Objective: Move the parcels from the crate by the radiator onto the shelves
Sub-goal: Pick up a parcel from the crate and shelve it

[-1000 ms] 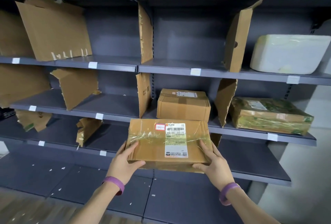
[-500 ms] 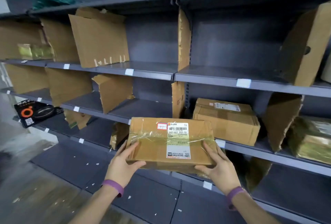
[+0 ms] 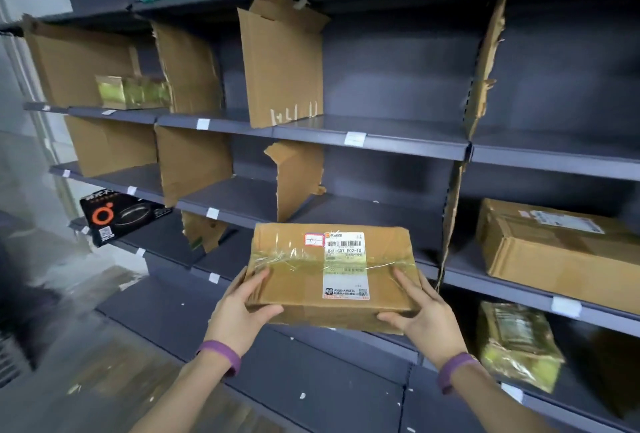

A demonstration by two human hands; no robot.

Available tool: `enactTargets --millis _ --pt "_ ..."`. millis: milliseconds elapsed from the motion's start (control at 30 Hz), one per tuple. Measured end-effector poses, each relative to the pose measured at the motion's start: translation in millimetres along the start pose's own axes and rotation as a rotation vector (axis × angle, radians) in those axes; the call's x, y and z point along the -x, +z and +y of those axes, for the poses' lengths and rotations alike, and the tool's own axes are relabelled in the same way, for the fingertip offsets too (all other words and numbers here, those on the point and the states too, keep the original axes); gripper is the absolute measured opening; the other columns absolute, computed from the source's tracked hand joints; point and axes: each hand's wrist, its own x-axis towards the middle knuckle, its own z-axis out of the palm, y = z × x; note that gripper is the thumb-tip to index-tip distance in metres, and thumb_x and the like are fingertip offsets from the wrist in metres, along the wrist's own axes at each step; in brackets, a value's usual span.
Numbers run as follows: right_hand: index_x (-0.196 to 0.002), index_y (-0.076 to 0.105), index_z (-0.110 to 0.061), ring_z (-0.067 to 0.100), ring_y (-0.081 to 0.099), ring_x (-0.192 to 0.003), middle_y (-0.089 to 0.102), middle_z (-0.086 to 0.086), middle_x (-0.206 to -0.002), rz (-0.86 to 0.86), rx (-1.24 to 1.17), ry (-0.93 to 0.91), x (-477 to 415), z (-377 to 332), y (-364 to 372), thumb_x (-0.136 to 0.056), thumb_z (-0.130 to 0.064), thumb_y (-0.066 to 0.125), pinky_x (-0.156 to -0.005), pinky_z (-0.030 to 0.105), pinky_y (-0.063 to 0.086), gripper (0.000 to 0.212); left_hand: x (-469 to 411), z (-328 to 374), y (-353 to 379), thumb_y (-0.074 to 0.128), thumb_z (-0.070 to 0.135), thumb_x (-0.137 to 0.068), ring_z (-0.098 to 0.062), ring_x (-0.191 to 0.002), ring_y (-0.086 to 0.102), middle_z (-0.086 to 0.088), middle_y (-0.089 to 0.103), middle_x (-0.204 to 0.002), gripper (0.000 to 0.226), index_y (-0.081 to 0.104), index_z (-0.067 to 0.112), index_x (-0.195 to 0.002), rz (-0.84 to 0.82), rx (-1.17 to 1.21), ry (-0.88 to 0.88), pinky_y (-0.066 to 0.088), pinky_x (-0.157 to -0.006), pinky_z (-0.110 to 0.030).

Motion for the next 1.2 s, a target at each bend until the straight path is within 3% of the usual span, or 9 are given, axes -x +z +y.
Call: enactTargets --millis 67,200,300,433,533,667,833,1067,1200 --pt "-0.127 0.033 -0.065 -0.009 0.027 -0.134 0.028 -0.012 -0.154 0.03 -0.019 0.035 -5 -19 21 -0.062 -0.046 0.085 -0.107 0.008 0.02 0.085 -25 -16 -20 0.081 0.032 -0.072 -0.011 -0.132 0.04 0.017 0.036 -0.147 0.066 0.05 0.054 -0.127 -0.039 0.009 0.035 0.036 -0.108 -0.035" --pt "-0.132 0.039 -0.058 0.002 0.032 -0.139 0.029 -0.009 -0.155 0.09 -0.015 0.091 -11 -59 40 -0.063 -0.044 0.085 -0.115 0.025 0.029 0.083 -65 -31 -49 0.081 0.03 -0.072 -0.008 -0.133 0.038 0.017 0.036 -0.146 0.066 0.05 0.053 -0.126 -0.104 0.05 0.112 0.035 -0.106 -0.029" --pt "-0.136 0.043 -0.051 0.007 0.036 -0.138 0.034 -0.007 -0.153 0.166 0.051 0.063 -17 -83 35 -0.064 -0.044 0.084 -0.112 0.027 0.034 0.083 -91 -25 -62 0.082 0.03 -0.071 -0.004 -0.136 0.032 0.02 0.035 -0.145 0.066 0.048 0.061 -0.119 -0.12 0.085 0.18 0.03 -0.106 -0.024" --pt "-0.134 0.046 -0.045 0.014 0.049 -0.125 0.04 -0.012 -0.143 0.322 0.151 -0.088 -30 -117 3 -0.064 -0.057 0.073 -0.1 0.025 0.04 0.076 -118 8 -78 0.078 0.047 -0.064 0.008 -0.126 0.037 0.025 0.04 -0.14 0.055 0.051 0.065 -0.109 0.009 0.1 0.378 0.032 -0.102 -0.019" --pt "-0.134 0.051 -0.037 0.014 0.053 -0.117 0.05 -0.012 -0.135 0.442 0.222 -0.182 -49 -139 -28 -0.068 -0.06 0.07 -0.096 0.021 0.04 0.073 -137 48 -91 0.066 0.065 -0.062 0.001 -0.13 0.039 0.015 0.047 -0.141 0.049 0.051 0.065 -0.109 0.086 0.148 0.479 0.033 -0.103 -0.023" --pt "-0.134 0.05 -0.035 0.016 0.055 -0.116 0.056 -0.008 -0.133 0.547 0.256 -0.258 -79 -158 -63 -0.071 -0.061 0.072 -0.096 0.023 0.042 0.072 -163 93 -102 0.064 0.065 -0.066 -0.001 -0.131 0.04 0.016 0.045 -0.144 0.051 0.053 0.059 -0.116 0.117 0.235 0.598 0.035 -0.108 -0.028" --pt "-0.133 0.048 -0.039 0.011 0.052 -0.118 0.053 -0.014 -0.135 0.587 0.266 -0.255 -112 -166 -89 -0.068 -0.061 0.068 -0.099 0.021 0.039 0.072 -198 126 -96 0.072 0.048 -0.073 -0.003 -0.128 0.044 0.015 0.046 -0.143 0.052 0.055 0.049 -0.122 0.107 0.227 0.609 0.041 -0.107 -0.035" --pt "-0.136 0.046 -0.038 0.014 0.05 -0.122 0.051 -0.012 -0.137 0.552 0.262 -0.224 -150 -159 -103 -0.075 -0.051 0.071 -0.103 0.037 0.044 0.067 -231 142 -77 0.072 0.046 -0.075 -0.006 -0.13 0.043 0.012 0.047 -0.143 0.05 0.056 0.047 -0.123 0.111 0.247 0.591 0.042 -0.107 -0.037" --pt "-0.136 0.048 -0.036 0.015 0.05 -0.122 0.052 -0.011 -0.138 0.58 0.272 -0.213 -171 -158 -103 -0.077 -0.048 0.071 -0.103 0.034 0.042 0.064 -257 151 -73 0.073 0.044 -0.075 -0.006 -0.129 0.043 0.013 0.047 -0.142 0.05 0.057 0.044 -0.123 0.105 0.263 0.594 0.041 -0.107 -0.036"
